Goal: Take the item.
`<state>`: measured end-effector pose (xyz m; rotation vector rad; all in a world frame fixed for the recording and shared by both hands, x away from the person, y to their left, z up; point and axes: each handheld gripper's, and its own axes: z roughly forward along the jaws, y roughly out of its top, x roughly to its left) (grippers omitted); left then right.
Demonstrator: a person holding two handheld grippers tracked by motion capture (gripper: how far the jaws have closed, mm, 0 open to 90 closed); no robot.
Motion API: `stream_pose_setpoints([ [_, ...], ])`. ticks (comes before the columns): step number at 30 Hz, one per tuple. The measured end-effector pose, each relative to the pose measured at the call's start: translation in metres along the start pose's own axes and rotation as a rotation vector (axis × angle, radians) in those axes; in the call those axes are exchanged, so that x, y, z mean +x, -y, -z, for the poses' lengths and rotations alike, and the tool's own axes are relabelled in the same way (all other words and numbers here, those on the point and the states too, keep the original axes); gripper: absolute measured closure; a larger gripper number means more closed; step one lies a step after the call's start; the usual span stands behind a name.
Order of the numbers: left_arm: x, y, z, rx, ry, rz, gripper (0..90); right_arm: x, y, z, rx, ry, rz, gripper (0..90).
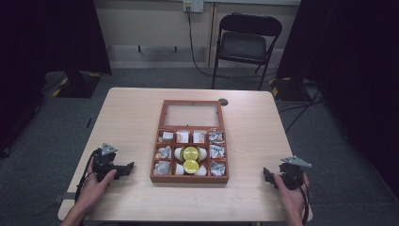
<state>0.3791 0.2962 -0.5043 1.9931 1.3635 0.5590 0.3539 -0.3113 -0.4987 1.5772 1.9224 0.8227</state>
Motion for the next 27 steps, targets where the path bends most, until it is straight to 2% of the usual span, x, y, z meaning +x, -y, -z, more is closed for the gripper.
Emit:
stream_pose_setpoints([
  [9, 0.0, 0.0, 0.0, 0.0, 0.0, 0.0, 0.0, 0.004, -0.003, 0.003, -0.007, -0.024, 0.015, 14.7],
  [15, 0.0, 0.0, 0.0, 0.0, 0.0, 0.0, 0.0, 0.009, -0.005, 0.005, -0.005, -0.059, 0.028, 17.0],
  [16, 0.0, 0.0, 0.0, 0.0, 0.0, 0.0, 0.0, 0.01, -0.005, 0.005, 0.004, -0.085, 0.025, 19.7],
  [20, 0.0, 0.0, 0.0, 0.0, 0.0, 0.0, 0.0, 0.011, -0.007, 0.007, 0.007, -0.131, 0.014, 22.2],
  [24, 0.0, 0.0, 0.0, 0.0, 0.0, 0.0, 0.0, 0.014, -0.011, 0.009, 0.001, -0.153, 0.011, 24.6],
  [27, 0.0, 0.0, 0.0, 0.0, 0.0, 0.0, 0.0, 0.018, -0.015, 0.009, 0.005, -0.15, 0.027, 26.2],
])
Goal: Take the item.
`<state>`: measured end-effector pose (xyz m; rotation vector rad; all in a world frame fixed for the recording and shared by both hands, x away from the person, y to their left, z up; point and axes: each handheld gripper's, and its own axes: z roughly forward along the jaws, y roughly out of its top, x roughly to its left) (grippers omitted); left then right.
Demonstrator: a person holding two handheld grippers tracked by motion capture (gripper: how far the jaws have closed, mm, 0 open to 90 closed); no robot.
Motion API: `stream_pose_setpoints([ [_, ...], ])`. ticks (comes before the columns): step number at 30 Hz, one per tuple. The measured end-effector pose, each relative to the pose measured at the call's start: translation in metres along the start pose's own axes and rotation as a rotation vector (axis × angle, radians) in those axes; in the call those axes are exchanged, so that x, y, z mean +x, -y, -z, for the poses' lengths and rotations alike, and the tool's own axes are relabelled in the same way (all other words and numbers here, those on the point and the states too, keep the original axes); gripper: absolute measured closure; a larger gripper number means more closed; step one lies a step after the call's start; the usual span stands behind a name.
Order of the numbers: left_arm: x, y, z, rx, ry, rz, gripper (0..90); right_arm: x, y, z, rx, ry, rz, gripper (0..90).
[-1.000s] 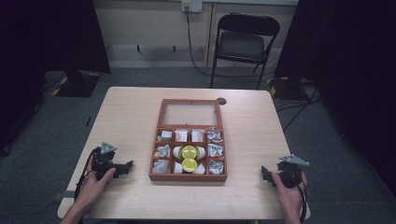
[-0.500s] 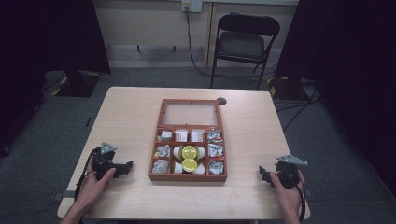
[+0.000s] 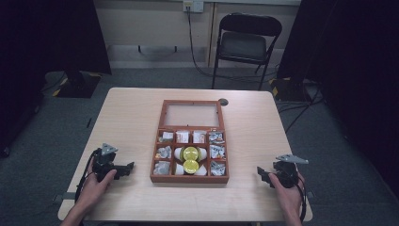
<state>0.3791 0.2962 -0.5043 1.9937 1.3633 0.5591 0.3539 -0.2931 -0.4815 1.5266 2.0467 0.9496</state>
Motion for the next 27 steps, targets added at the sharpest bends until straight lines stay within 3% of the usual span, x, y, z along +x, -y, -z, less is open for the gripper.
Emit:
stream_pose_setpoints([
  [10, 0.001, 0.0, 0.0, -0.002, 0.003, 0.001, 0.0, 0.011, -0.013, 0.004, -0.001, -0.04, 0.027, 27.5],
  [15, 0.001, 0.0, 0.0, -0.002, 0.002, 0.001, 0.0, 0.016, -0.026, 0.007, -0.038, -0.071, 0.008, 29.1],
  [18, 0.001, 0.0, 0.0, -0.002, 0.002, 0.001, 0.0, 0.019, -0.032, 0.008, -0.052, -0.064, 0.02, 29.1],
  [27, 0.001, 0.0, 0.0, -0.001, 0.001, 0.002, 0.0, 0.034, -0.064, 0.004, -0.085, -0.101, 0.061, 30.6],
])
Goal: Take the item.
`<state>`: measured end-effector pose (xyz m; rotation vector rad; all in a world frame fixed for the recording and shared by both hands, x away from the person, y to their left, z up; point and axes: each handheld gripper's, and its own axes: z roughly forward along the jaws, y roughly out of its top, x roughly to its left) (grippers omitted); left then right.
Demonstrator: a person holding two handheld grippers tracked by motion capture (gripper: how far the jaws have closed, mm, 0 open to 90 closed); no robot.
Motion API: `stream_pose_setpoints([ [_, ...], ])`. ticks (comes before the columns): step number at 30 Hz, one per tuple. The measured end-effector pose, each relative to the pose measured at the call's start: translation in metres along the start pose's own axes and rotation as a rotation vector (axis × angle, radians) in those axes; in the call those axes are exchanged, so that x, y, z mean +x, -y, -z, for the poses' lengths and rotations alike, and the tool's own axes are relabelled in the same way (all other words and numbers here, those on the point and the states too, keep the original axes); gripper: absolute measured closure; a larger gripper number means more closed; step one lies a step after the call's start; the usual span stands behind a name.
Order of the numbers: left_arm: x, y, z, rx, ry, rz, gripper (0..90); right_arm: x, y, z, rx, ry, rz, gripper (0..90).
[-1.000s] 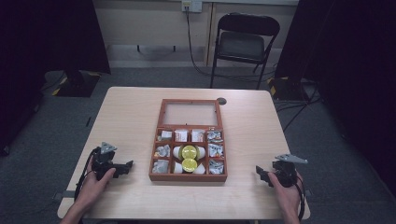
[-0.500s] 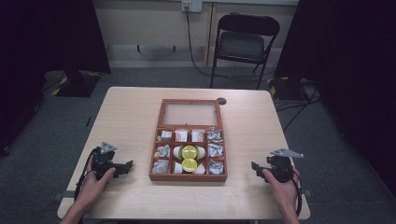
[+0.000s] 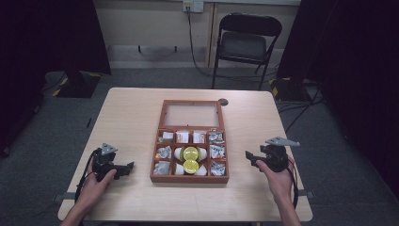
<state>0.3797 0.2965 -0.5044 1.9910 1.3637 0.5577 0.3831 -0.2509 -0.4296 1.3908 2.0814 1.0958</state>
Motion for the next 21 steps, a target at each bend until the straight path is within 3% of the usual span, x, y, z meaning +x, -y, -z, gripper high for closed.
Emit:
stream_pose_setpoints([
  [6, 0.0, 0.0, 0.0, 0.0, 0.0, 0.0, 0.0, 0.012, -0.021, -0.008, -0.033, -0.031, 0.028, 30.7],
  [11, 0.0, 0.0, 0.0, 0.0, -0.001, 0.0, 0.0, 0.019, -0.023, -0.016, -0.02, -0.038, 0.042, 31.2],
  [15, 0.0, 0.0, 0.0, 0.0, 0.0, 0.0, 0.0, 0.027, -0.026, -0.021, -0.036, -0.077, 0.035, 32.5],
  [21, 0.0, 0.001, 0.001, 0.003, 0.003, -0.003, 0.0, 0.04, -0.039, -0.026, -0.046, -0.1, 0.071, 33.0],
])
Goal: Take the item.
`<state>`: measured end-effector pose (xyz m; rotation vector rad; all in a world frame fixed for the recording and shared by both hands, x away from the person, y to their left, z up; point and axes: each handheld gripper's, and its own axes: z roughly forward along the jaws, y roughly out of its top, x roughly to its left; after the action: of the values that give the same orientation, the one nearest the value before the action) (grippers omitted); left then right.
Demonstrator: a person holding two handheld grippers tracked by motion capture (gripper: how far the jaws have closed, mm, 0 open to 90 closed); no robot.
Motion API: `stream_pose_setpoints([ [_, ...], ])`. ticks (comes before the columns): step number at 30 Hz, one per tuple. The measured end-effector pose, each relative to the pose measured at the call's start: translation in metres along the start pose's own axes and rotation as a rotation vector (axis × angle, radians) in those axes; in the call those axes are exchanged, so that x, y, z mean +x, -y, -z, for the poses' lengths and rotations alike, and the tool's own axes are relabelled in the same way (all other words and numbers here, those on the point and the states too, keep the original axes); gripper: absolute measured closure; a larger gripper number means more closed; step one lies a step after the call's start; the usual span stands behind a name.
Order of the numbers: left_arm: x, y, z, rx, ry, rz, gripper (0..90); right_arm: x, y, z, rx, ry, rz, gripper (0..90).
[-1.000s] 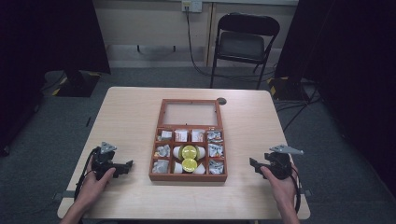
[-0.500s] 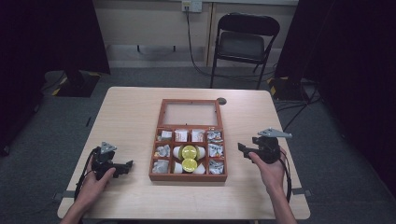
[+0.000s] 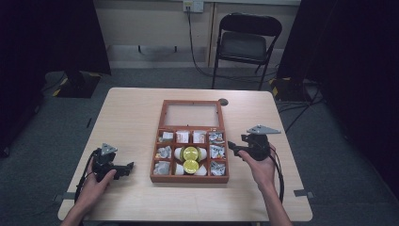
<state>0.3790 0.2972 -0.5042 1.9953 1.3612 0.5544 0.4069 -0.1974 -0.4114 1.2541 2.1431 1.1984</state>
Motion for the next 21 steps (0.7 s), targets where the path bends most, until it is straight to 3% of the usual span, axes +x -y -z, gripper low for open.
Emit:
stream_pose_setpoints([
  [3, 0.0, 0.0, 0.0, 0.003, 0.002, -0.005, 0.0, 0.016, -0.011, -0.006, -0.003, -0.017, 0.045, 32.1],
  [9, 0.0, 0.0, 0.0, -0.002, 0.002, 0.002, 0.0, 0.033, -0.022, -0.015, -0.015, -0.074, 0.059, 32.3],
  [14, 0.0, 0.0, 0.0, 0.0, 0.001, -0.002, 0.0, 0.044, -0.024, -0.019, -0.022, -0.106, 0.067, 33.1],
  [21, 0.0, 0.0, 0.0, -0.002, 0.002, 0.002, 0.0, 0.062, -0.013, -0.028, 0.031, -0.156, 0.098, 35.2],
])
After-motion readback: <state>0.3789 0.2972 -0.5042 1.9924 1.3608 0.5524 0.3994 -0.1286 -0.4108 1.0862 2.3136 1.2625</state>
